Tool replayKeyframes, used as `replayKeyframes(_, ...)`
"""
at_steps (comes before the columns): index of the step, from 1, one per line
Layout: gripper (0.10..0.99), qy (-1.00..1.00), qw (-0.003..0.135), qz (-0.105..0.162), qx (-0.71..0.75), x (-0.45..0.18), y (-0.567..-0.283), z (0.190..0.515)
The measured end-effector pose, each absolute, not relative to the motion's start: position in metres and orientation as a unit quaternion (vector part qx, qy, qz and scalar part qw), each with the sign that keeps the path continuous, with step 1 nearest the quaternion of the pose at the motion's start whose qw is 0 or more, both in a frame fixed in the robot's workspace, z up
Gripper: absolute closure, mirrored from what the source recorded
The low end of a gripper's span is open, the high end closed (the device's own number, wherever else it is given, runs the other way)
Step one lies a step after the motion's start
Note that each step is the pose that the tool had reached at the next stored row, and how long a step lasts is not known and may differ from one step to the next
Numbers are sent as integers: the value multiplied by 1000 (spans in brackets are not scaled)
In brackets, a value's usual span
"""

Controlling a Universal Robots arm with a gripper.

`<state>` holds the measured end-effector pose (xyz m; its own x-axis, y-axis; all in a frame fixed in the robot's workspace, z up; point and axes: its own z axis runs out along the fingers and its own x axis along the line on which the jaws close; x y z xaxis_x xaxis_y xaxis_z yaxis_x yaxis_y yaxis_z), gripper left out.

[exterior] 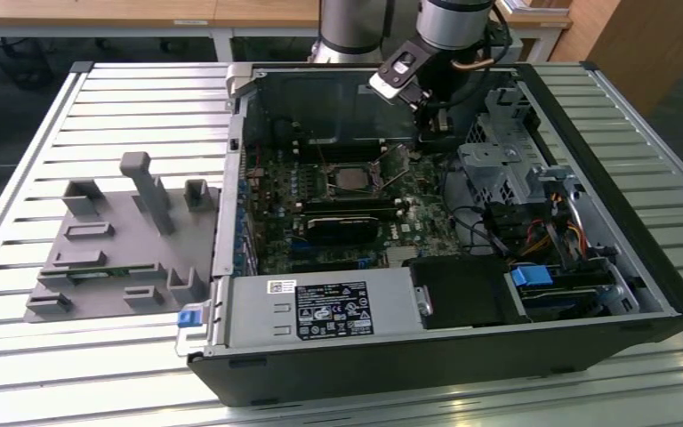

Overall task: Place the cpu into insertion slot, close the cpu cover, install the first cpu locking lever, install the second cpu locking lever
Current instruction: 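Close the cpu cover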

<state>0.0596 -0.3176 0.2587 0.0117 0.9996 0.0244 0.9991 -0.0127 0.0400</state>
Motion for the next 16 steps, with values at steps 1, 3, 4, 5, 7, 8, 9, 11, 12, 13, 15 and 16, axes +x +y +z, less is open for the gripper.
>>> replayKeyframes(1, 980, 703, 6, 23, 711, 60, -318, 258)
replayKeyframes(3, 980, 703, 6, 23, 711, 60, -318, 257)
replayKeyframes(4, 980, 703, 6, 23, 711, 60, -318, 256)
replayKeyframes(5, 980, 703, 6, 23, 711, 60, -318, 256)
replayKeyframes(7, 980, 704, 6, 23, 710, 60, -318, 255)
replayKeyframes(8, 980, 704, 6, 23, 710, 60, -318, 255)
replayKeyframes(9, 980, 704, 6, 23, 710, 60, -318, 254)
replayKeyframes(11, 980, 706, 6, 23, 708, 60, -318, 253)
replayKeyframes(12, 980, 707, 6, 23, 707, 60, -318, 253)
replayKeyframes(13, 980, 708, 6, 23, 706, 60, -318, 253)
replayKeyframes(15, 980, 710, 5, 23, 704, 60, -318, 252)
replayKeyframes(16, 980, 711, 5, 23, 703, 60, -318, 251)
